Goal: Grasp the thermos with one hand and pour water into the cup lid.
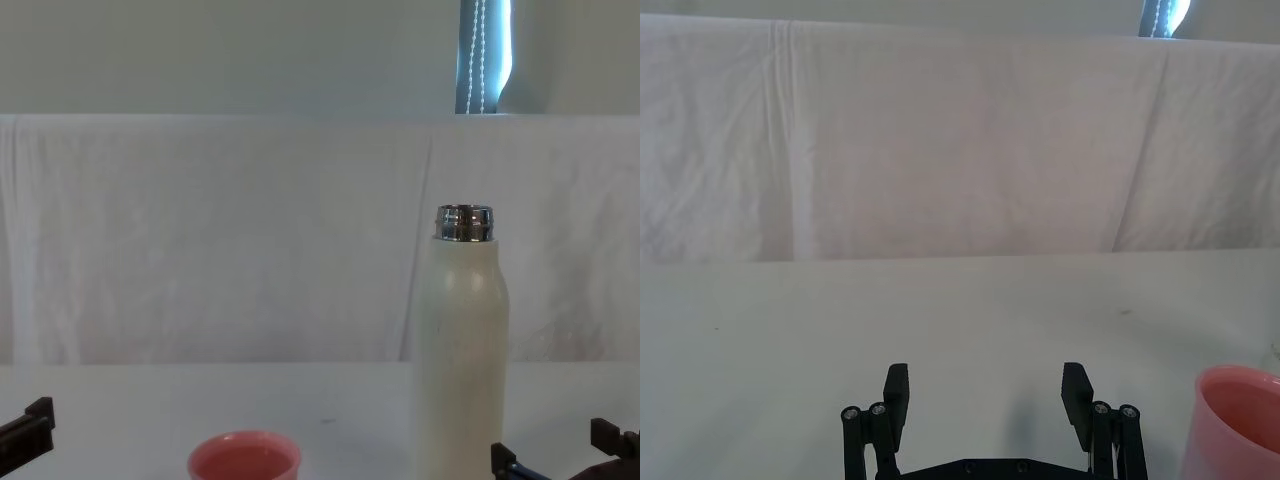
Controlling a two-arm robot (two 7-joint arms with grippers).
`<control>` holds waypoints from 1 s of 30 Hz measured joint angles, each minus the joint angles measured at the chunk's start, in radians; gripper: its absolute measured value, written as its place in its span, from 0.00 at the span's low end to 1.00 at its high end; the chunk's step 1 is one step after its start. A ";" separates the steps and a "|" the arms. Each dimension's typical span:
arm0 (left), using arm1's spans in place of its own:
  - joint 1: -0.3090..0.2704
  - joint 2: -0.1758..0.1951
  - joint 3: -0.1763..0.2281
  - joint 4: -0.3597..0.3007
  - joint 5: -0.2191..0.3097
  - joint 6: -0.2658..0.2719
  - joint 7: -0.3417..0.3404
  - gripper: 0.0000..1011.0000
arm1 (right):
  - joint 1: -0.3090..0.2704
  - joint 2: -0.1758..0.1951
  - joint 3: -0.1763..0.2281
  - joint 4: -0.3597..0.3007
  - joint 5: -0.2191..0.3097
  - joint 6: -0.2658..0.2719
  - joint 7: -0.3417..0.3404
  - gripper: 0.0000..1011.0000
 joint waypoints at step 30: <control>0.000 0.000 0.000 0.000 0.000 0.000 0.000 0.99 | 0.000 0.000 0.000 0.000 0.000 0.000 0.000 0.99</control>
